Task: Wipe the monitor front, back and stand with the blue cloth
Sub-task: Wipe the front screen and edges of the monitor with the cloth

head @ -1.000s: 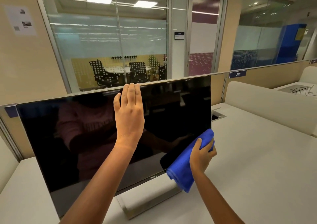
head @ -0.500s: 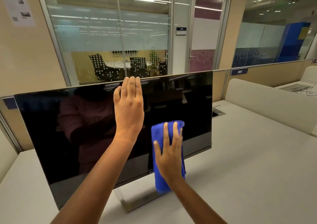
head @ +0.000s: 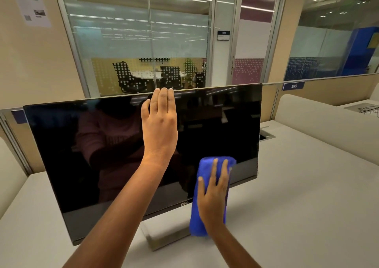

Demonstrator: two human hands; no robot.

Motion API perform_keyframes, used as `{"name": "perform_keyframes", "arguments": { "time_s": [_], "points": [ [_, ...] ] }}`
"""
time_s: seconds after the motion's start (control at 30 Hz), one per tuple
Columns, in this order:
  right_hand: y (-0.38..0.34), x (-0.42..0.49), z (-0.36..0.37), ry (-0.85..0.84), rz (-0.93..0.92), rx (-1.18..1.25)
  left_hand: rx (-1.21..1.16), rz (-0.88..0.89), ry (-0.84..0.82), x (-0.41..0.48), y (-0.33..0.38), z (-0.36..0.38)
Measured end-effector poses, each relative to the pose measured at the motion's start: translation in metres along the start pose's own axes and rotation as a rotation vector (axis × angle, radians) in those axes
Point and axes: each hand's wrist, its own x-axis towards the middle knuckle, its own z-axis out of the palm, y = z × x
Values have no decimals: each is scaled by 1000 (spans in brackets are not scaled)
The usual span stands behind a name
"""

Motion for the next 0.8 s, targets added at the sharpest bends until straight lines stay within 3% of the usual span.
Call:
{"name": "perform_keyframes", "arguments": {
  "time_s": [0.13,0.27,0.43,0.57,0.8],
  "points": [
    [-7,-25,7,-189,-534,-147,-27,17,-27,1,-4,-3],
    [22,6,-13,-249,-987,-304,-59,96,-55,2,-16,-8],
    [82,49,-53,-258,-1165,-526,-37,120,-78,-20,-36,-14],
    [91,57,-66,-405,-1189,-685,-34,101,-48,-61,-52,-15],
    [29,5,-23,-429,-1290,-514,-35,-187,-88,-142,-79,-17]
  ]
}}
